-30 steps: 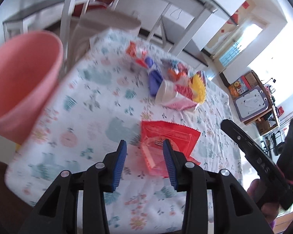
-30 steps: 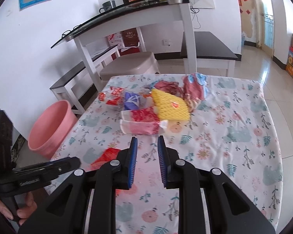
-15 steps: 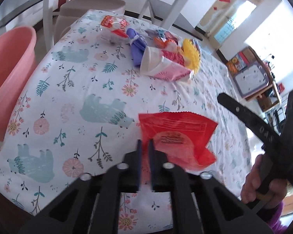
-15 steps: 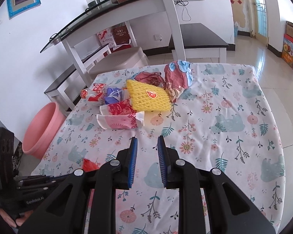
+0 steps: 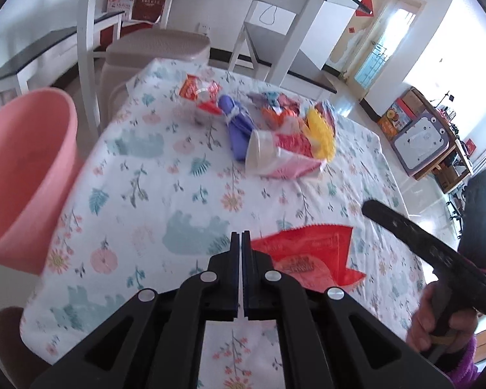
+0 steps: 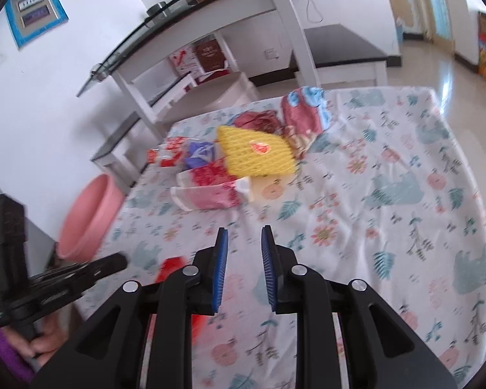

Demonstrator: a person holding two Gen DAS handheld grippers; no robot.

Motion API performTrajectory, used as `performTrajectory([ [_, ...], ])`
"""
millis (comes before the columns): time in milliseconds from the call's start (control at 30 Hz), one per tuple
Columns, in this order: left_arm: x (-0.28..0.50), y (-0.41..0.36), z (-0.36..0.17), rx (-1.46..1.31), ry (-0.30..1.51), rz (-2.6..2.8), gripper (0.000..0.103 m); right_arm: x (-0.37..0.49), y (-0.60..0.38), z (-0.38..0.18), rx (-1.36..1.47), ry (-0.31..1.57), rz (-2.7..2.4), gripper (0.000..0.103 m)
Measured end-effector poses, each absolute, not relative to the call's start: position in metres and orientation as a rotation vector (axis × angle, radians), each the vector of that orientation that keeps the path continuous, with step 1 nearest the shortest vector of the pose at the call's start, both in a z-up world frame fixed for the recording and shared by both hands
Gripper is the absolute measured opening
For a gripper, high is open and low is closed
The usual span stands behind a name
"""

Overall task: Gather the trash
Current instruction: 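Grasp the pink-white wrapper with the left tool while the right tool grasps the red bag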

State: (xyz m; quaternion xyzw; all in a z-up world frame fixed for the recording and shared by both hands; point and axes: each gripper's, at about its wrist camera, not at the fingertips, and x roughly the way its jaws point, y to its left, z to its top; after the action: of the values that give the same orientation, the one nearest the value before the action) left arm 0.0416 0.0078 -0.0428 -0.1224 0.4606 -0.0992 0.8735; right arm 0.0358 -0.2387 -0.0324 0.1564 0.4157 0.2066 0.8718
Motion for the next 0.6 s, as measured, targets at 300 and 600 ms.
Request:
performTrajectory([
  [300, 0.063, -0.01, -0.018, -0.15, 0.843, -0.273, 0.036, 0.03, -0.219, -0.04, 0.368, 0.928, 0.568, 0.042],
  [600, 0.102, -0.043, -0.028, 0.038, 0.838, -0.357, 0.038, 0.027, -0.197, -0.054, 0.265, 1.005, 0.597, 0.017],
])
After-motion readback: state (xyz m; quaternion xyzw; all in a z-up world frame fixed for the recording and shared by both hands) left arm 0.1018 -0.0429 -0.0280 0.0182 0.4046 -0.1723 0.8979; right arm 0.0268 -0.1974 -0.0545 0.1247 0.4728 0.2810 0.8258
